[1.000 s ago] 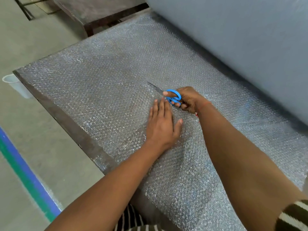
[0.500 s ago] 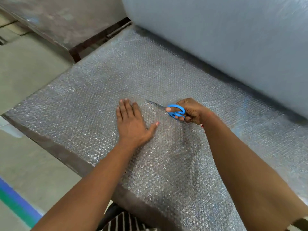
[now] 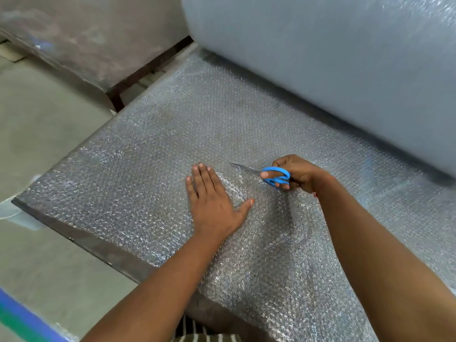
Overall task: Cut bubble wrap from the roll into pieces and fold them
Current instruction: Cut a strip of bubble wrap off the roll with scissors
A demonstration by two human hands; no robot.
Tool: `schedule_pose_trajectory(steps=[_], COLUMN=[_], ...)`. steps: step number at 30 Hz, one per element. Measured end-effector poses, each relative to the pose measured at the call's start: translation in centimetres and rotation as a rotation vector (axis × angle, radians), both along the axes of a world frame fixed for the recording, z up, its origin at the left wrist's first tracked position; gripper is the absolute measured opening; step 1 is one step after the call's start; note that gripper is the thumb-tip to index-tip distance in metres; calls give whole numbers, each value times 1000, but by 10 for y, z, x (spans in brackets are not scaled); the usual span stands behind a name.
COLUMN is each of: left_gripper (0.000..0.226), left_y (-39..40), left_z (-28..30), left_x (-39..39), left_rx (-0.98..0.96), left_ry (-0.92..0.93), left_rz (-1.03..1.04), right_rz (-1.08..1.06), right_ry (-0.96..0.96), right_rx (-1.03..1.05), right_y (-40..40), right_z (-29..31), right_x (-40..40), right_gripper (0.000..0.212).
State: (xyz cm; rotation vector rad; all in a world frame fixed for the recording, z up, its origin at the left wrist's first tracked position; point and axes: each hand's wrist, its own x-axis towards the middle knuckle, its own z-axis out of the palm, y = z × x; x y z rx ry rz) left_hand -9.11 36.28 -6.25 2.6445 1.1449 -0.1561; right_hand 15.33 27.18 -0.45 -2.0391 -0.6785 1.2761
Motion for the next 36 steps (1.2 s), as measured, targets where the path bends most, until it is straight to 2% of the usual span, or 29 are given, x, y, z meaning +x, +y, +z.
schedule_pose_trajectory(steps=[10, 15, 23, 28, 30, 33, 36], left_gripper=[136, 136, 136, 136, 136, 136, 136], left_y=[1, 2, 3, 3, 3, 3, 2], left_z=[3, 3, 4, 4, 4, 5, 5], left_x=[0, 0, 2, 2, 2, 2, 1], left_rx=[-17, -20, -19, -22, -22, -21, -25], left_ry=[2, 11, 42, 51, 58, 60, 55], left_rz=[-7, -11, -10, -10, -11, -12, -11], right_rz=[-8, -40, -12, -33, -54, -73, -74], right_ry=[64, 93, 88, 93, 102, 100, 96], right_rx=[3, 17, 63, 55, 64, 79, 79], right_y=[15, 15, 13, 13, 15, 19, 25], right_z=[2, 2, 0, -2, -4, -8, -7], right_x=[-3, -6, -5, -6, -8, -11, -13], right_gripper=[70, 53, 62, 59, 66, 94, 100])
